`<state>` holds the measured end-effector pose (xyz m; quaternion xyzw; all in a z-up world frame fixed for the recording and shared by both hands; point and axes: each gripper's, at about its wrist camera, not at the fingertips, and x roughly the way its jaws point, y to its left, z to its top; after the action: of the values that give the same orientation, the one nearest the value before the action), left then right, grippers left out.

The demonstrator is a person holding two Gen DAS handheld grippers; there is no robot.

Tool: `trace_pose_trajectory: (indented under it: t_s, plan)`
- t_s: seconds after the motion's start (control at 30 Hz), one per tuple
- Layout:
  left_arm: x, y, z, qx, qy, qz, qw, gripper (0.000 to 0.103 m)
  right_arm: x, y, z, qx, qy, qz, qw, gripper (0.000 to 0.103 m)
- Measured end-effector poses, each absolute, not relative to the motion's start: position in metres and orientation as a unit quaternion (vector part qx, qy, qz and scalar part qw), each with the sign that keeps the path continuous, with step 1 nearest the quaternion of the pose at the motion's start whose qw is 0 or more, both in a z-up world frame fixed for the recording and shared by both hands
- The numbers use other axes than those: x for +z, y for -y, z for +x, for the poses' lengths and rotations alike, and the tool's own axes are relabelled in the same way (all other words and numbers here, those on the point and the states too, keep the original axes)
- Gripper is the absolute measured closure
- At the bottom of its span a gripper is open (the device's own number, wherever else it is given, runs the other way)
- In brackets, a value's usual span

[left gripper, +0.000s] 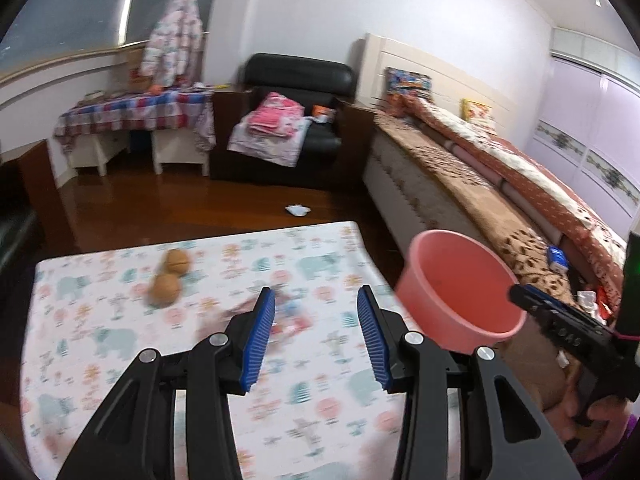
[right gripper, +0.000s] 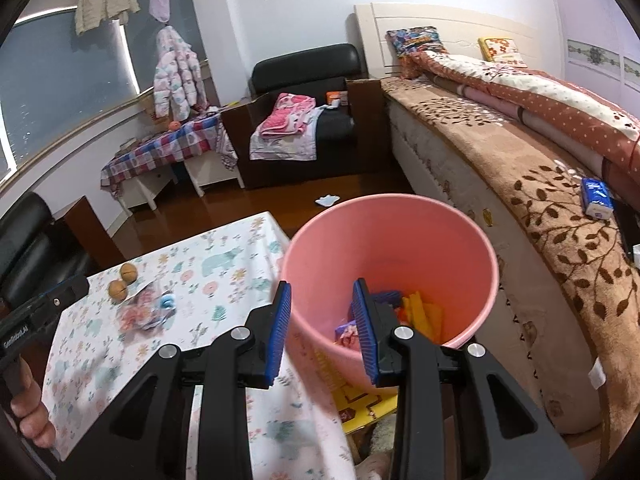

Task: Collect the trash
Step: 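Move both open tools back over the wrappers on the table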

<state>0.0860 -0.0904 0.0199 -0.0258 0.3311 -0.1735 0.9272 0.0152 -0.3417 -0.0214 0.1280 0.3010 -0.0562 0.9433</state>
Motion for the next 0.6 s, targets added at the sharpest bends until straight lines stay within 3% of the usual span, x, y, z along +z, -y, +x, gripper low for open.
trace_pose_trajectory:
  t_s: [0.27,0.6]
  plan:
    - [-0.003,0.034,0.080,-0.110,-0.353,-0.033,0.928,0.061,-0.035,0.324,0.022,-0.016,-0.317,0.143,0.937,0.071]
    - [-0.029,0.042,0.094,-0.118,-0.383,-0.021,0.916,0.061,-0.050,0.301,0.031,0.023,-0.334,0.136,0.933,0.071]
